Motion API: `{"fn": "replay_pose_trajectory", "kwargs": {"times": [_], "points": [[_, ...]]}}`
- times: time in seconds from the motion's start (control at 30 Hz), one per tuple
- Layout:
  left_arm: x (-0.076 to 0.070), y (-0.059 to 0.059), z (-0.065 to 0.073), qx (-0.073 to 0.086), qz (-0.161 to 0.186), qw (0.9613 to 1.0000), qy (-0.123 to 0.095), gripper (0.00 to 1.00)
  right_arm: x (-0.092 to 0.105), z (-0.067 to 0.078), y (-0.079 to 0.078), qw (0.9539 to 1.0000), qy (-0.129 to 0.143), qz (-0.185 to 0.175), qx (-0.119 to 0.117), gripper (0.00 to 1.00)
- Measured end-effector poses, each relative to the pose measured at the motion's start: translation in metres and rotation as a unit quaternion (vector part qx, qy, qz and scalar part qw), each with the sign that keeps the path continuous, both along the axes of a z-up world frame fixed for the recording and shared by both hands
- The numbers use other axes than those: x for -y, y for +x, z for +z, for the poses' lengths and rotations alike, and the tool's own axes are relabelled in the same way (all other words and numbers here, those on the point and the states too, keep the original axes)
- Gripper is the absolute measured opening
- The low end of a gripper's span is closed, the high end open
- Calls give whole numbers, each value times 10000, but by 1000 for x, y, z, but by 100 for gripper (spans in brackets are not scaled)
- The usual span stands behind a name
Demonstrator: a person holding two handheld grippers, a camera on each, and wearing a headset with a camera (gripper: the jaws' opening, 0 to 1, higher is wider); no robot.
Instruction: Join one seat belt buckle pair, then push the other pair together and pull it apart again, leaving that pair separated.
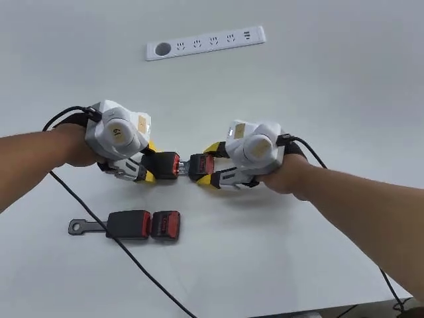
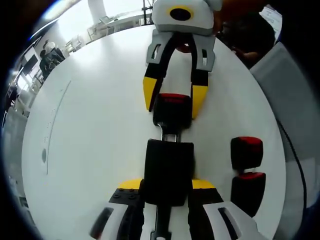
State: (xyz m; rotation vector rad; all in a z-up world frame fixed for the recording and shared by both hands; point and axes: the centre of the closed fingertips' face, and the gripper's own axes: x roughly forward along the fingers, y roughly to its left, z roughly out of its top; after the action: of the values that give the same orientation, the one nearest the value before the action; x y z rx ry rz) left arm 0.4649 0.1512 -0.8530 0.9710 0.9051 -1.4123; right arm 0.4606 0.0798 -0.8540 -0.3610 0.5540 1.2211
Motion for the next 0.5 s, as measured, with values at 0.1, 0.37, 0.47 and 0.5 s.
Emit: {"fn": "replay_pose_trajectory", "kwargs": {"times": [0.1, 0.37, 0.47, 0.5], "points": [[0, 0, 0, 8, 17, 10000, -17, 34, 0, 0, -1, 10000, 7, -23, -21, 35], [0, 0, 0, 9, -54, 10000, -16, 33, -6, 0, -2, 9999, 4, -116, -87, 34], [0, 0, 0, 20, -92, 10000, -14, 33, -12, 1, -2, 9998, 51, -141, -117, 34], [0, -1, 0, 24, -105, 9999, 1, 33, -17, 1, -3, 9999, 10, -119, -104, 34]]}}
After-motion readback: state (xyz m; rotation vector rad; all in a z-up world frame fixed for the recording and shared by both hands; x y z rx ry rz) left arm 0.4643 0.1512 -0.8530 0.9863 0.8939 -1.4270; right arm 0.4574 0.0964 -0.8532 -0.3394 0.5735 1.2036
